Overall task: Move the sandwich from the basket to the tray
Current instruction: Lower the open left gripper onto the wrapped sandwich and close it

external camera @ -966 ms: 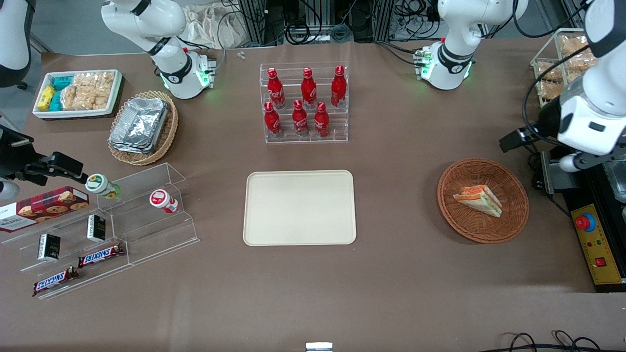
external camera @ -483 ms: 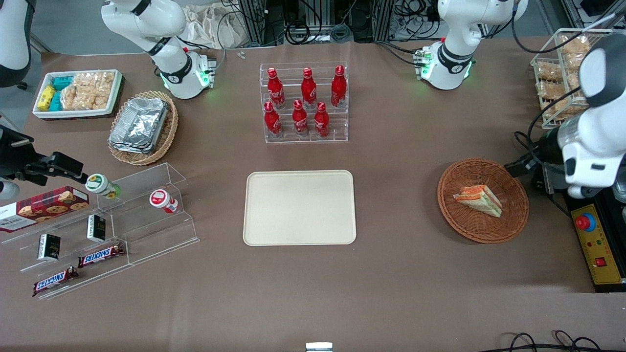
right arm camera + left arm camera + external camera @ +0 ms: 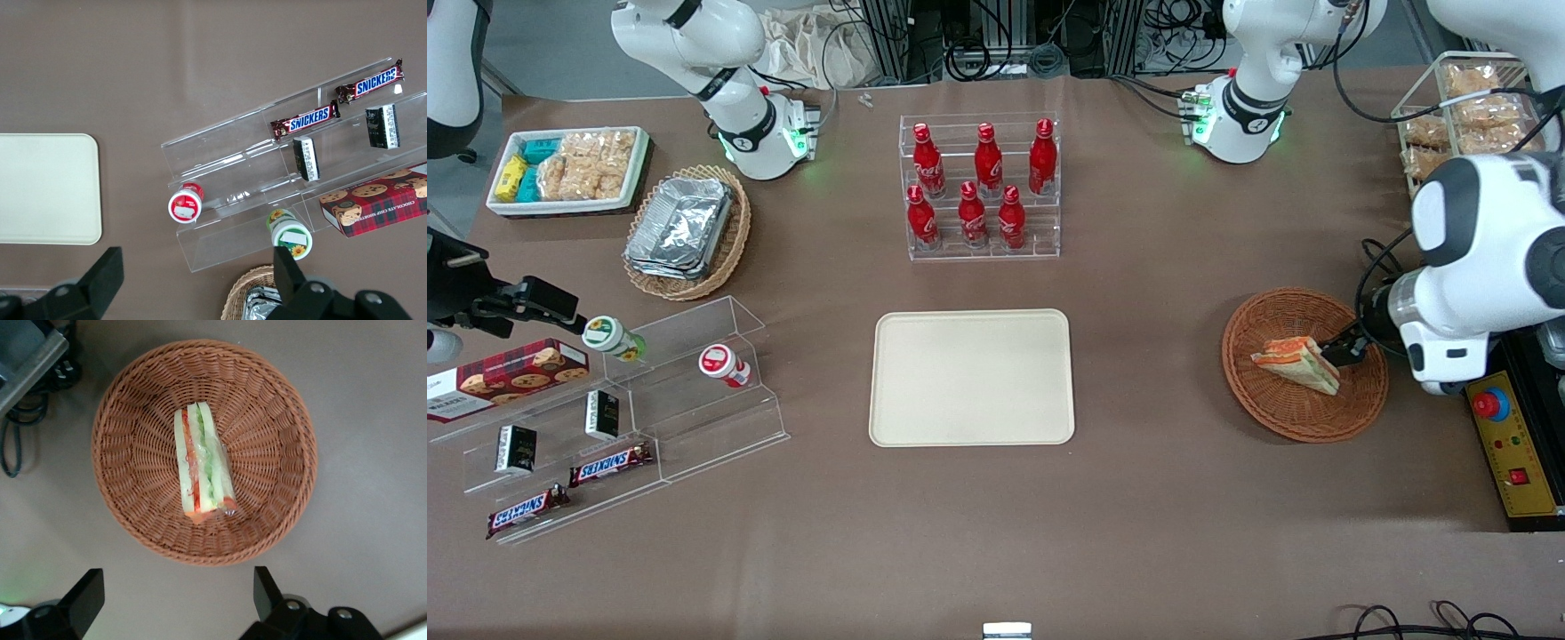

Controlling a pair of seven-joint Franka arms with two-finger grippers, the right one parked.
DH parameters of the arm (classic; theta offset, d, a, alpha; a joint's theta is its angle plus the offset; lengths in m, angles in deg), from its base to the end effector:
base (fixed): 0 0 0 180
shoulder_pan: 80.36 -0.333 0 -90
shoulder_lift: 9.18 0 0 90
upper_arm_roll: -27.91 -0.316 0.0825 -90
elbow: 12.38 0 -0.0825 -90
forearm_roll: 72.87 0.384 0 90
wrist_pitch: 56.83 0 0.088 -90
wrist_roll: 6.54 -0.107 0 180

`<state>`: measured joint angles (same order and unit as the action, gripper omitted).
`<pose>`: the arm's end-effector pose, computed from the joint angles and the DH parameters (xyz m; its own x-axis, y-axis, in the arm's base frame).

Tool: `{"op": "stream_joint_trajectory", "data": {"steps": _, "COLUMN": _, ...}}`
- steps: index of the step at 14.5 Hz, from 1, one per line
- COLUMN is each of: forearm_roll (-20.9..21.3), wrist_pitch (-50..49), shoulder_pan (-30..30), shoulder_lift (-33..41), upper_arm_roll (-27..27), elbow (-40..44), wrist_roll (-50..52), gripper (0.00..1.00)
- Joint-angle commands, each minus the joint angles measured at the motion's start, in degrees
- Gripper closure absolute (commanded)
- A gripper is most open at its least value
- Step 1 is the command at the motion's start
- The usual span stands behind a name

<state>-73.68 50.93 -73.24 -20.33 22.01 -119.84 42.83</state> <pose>0.5847 -0.0159 0.3945 0.6521 0.7492 -0.1162 0.7347 -0.6623 -0.1469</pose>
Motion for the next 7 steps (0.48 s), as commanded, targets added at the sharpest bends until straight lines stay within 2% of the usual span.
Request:
{"op": "stream_joint_trajectory", "data": {"steps": 1, "forearm_roll": -0.1, "wrist_pitch": 7.1, "shoulder_pan": -1.1, "shoulder_lift": 1.0, "upper_arm_roll": -0.6, "elbow": -6.8, "wrist_roll": 3.3, "gripper": 0.01}}
{"op": "stream_joint_trajectory", "data": {"steps": 7, "forearm_roll": -1.2, "wrist_pitch": 21.0, "shoulder_pan": -1.4, "shoulder_lift": -1.1, "upper_arm_roll": -0.7, "elbow": -15.5, "wrist_roll": 5.6, "gripper": 0.01}}
